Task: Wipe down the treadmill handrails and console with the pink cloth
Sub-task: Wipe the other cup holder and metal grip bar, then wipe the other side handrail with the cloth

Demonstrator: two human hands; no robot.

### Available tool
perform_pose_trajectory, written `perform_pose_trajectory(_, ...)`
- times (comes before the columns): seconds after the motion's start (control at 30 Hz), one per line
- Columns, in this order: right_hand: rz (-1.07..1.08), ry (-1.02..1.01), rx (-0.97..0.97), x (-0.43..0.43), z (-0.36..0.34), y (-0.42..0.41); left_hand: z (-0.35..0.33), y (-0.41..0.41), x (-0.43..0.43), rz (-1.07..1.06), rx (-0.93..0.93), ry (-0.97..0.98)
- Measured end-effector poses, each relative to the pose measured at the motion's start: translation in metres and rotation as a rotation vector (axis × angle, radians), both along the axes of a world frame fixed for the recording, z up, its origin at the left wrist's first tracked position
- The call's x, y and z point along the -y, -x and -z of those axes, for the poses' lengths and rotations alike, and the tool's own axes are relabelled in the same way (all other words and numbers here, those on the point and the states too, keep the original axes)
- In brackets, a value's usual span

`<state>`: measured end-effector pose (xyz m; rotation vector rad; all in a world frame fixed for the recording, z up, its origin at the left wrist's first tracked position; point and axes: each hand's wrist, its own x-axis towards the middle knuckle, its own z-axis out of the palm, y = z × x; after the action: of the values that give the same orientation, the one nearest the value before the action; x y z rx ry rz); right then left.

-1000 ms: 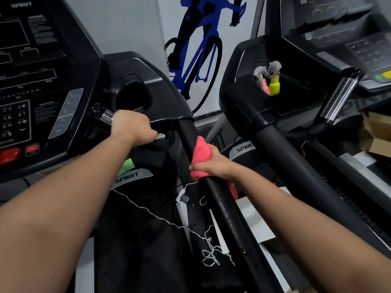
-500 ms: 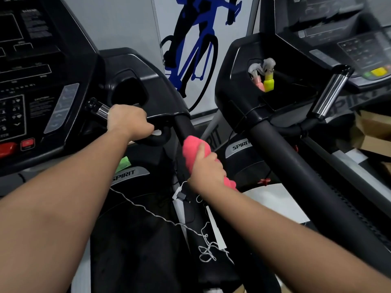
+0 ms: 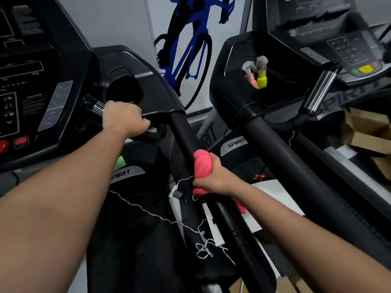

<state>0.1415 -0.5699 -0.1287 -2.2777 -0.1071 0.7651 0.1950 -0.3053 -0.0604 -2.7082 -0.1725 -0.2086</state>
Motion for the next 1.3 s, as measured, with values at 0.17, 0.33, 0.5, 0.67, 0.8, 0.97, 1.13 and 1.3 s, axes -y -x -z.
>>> perform_pose_trajectory(0.17,0.121,0.150,0.028,-0.029,-0.003,-0.011,0.000,-0.001,0.000,-0.010,-0.003,0.003)
perform_pose_trajectory(0.33,-0.091,0.718,0.652,-0.045,0.011,0.036,0.001,0.000,0.000,-0.001,0.006,0.002)
perform_pose_trajectory(0.5,-0.262,0.419,0.424,-0.013,0.010,0.041,0.001,0.000,-0.001,0.005,0.007,0.000)
perform_pose_trajectory(0.67,-0.028,-0.072,0.003,0.010,0.004,0.007,0.001,0.000,0.002,-0.022,-0.022,-0.011)
perform_pose_trajectory(0.8,0.161,-0.224,-0.058,-0.011,0.009,-0.020,-0.001,-0.004,0.002,-0.061,-0.044,0.006)
perform_pose_trajectory(0.97,0.014,0.263,0.264,-0.045,0.000,-0.010,-0.001,-0.003,0.003,-0.074,-0.025,0.030)
perform_pose_trajectory(1.13,-0.273,0.456,0.513,-0.024,0.009,0.036,-0.001,-0.002,0.004,-0.069,-0.001,0.048)
perform_pose_trajectory(1.3,-0.100,0.096,0.246,0.007,0.011,0.030,0.001,0.000,0.004,-0.069,0.001,0.017)
